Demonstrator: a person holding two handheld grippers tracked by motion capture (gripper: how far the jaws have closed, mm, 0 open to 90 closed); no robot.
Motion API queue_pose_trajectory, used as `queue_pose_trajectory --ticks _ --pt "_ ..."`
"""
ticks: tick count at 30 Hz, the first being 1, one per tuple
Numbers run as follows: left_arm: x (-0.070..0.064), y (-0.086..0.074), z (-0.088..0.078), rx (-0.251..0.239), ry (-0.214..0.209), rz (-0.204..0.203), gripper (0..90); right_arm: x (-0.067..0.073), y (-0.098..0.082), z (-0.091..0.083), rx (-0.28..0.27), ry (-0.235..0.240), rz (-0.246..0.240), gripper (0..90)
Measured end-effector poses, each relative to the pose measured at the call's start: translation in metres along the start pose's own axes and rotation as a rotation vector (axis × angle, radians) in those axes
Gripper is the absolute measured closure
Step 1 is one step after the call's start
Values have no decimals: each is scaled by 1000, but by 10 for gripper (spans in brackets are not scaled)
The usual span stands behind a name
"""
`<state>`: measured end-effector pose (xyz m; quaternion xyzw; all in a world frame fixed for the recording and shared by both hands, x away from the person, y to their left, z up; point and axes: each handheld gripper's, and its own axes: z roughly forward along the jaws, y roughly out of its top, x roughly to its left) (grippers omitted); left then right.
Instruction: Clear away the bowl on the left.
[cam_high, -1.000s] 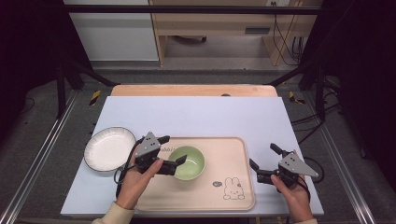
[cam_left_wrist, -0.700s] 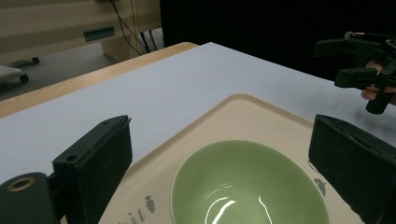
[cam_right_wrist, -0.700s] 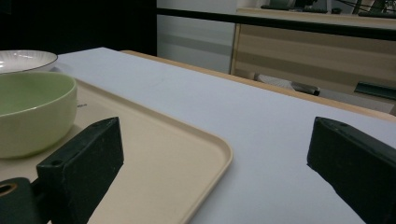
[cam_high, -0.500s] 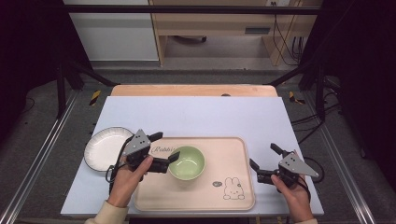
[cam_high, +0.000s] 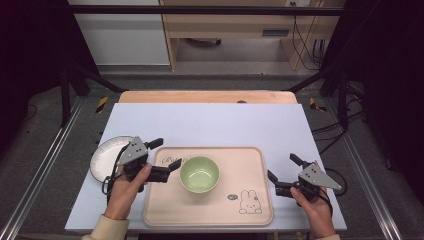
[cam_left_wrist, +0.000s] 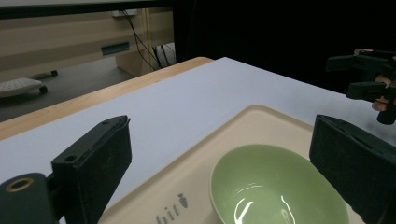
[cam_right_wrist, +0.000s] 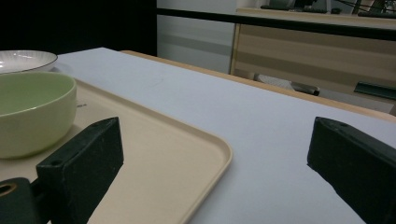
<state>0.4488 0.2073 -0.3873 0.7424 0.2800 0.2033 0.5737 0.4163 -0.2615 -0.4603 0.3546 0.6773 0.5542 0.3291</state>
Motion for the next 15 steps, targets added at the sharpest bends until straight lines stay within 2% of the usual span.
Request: queue_pose_trajectory --ticks 9,15 --pt "9 -1 -11 -27 20 -11 53 0 0 1 -1 0 -3 36" --pt "20 -4 -23 -38 39 -22 51 0 -1 1 1 2 -5 35"
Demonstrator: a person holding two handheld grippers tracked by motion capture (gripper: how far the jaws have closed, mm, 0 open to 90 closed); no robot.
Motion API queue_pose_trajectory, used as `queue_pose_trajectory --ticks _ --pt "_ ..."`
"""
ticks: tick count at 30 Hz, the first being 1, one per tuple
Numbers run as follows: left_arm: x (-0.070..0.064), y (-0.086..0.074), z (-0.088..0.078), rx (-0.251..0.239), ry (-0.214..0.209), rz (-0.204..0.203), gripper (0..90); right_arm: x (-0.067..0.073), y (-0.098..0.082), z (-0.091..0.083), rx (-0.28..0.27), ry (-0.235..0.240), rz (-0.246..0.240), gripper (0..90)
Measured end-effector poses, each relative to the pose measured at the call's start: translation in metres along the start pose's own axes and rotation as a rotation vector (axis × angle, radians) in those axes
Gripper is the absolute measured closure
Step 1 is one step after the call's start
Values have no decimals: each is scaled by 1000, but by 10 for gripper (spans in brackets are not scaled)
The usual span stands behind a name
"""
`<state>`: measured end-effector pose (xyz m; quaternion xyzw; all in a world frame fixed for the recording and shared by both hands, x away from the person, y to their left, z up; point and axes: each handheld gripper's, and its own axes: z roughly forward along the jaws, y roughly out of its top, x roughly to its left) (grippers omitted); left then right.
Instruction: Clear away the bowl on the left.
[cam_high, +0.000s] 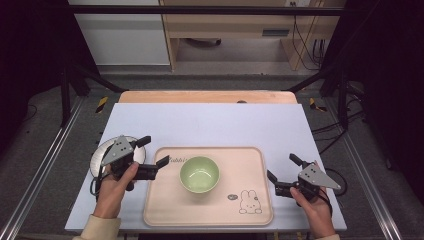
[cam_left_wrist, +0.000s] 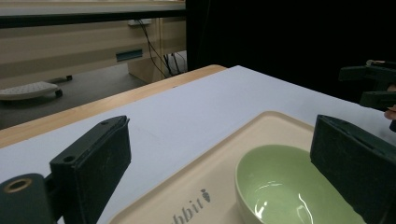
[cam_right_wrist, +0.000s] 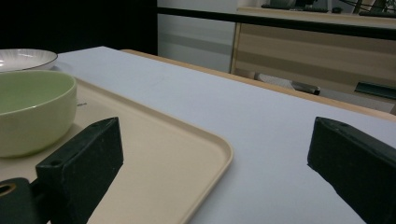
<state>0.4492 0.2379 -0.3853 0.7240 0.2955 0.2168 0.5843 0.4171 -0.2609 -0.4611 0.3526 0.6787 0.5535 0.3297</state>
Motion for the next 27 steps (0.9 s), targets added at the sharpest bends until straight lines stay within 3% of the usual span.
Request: queue_pose_trajectory --ticks 27 --pt "41 -11 -45 -36 85 -19 52 0 1 -1 -3 -1 6 35"
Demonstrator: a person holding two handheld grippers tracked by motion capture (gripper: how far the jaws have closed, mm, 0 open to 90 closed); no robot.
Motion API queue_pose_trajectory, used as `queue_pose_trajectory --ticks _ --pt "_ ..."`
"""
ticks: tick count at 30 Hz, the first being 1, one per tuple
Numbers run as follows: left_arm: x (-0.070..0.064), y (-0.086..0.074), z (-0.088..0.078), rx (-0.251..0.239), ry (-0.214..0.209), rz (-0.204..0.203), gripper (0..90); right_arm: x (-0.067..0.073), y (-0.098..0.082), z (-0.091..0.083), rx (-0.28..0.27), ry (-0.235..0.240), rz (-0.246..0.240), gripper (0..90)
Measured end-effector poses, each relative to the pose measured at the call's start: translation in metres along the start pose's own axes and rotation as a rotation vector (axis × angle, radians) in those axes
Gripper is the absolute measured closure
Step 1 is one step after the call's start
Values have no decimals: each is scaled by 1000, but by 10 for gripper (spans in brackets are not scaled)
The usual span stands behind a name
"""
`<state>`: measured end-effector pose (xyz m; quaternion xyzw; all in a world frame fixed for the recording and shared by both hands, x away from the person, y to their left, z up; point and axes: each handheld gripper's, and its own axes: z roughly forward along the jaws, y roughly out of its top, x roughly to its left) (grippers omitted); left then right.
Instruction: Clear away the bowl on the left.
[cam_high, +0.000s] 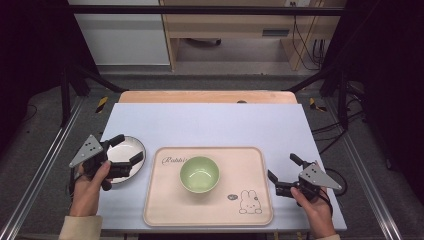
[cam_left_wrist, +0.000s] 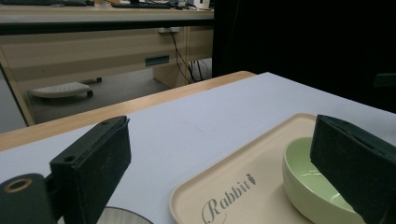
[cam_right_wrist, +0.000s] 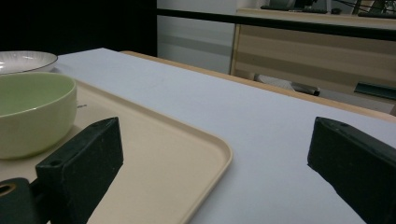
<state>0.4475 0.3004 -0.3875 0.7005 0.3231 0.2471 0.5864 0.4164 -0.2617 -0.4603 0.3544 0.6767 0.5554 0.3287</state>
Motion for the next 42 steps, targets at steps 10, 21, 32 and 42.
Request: queue_pose_trajectory --ticks 10,21,32,42 --pt "16 -2 -17 -9 41 27 50 1 0 0 4 -1 -5 34" --pt "33 -14 -27 -8 88 17 49 2 -1 1 7 1 -8 34" --pt "43 -27 -29 15 108 5 48 3 -1 2 8 4 -13 34" --pt "39 -36 -20 36 87 10 48 2 -1 2 10 3 -15 34"
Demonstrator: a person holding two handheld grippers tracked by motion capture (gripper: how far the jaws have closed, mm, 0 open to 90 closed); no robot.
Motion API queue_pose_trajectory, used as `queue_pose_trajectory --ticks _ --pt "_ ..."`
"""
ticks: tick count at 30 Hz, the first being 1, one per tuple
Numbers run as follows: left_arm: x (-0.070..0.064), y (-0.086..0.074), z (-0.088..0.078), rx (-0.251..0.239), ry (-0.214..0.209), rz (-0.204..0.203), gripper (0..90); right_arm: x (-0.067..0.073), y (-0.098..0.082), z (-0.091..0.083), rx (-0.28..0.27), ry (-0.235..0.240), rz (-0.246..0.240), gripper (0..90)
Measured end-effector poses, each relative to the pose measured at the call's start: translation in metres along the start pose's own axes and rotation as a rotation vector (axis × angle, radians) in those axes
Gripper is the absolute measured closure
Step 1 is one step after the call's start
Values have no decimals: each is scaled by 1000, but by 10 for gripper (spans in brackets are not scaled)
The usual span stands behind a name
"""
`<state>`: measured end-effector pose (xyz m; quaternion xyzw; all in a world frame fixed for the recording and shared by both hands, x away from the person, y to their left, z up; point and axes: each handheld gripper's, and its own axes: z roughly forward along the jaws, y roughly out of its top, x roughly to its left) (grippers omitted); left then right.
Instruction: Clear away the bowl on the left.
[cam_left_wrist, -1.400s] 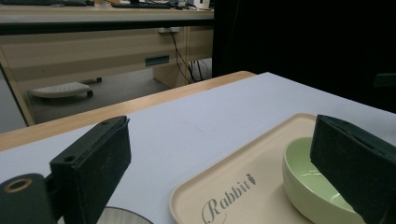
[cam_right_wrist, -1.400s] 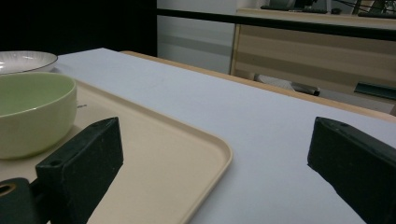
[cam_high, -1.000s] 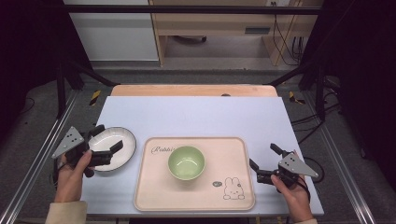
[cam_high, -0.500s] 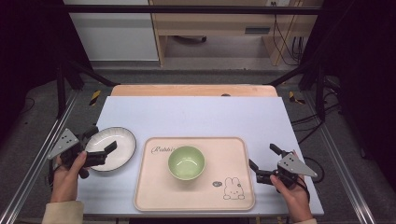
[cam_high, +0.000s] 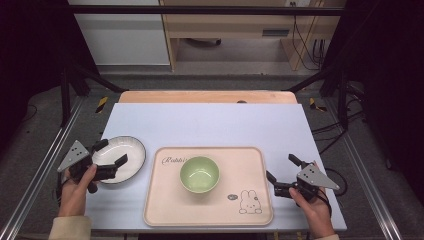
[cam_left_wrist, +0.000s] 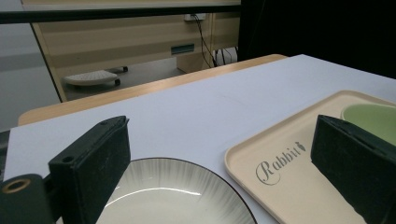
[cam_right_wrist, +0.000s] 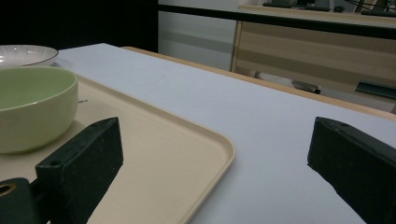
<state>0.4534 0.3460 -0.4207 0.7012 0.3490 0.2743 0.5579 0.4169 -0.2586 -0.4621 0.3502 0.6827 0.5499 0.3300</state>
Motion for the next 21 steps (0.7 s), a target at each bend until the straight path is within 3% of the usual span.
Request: queue_pose_trajectory --ticks 21 --pt "-5 -15 13 75 -17 6 43 -1 0 0 3 -4 0 34"
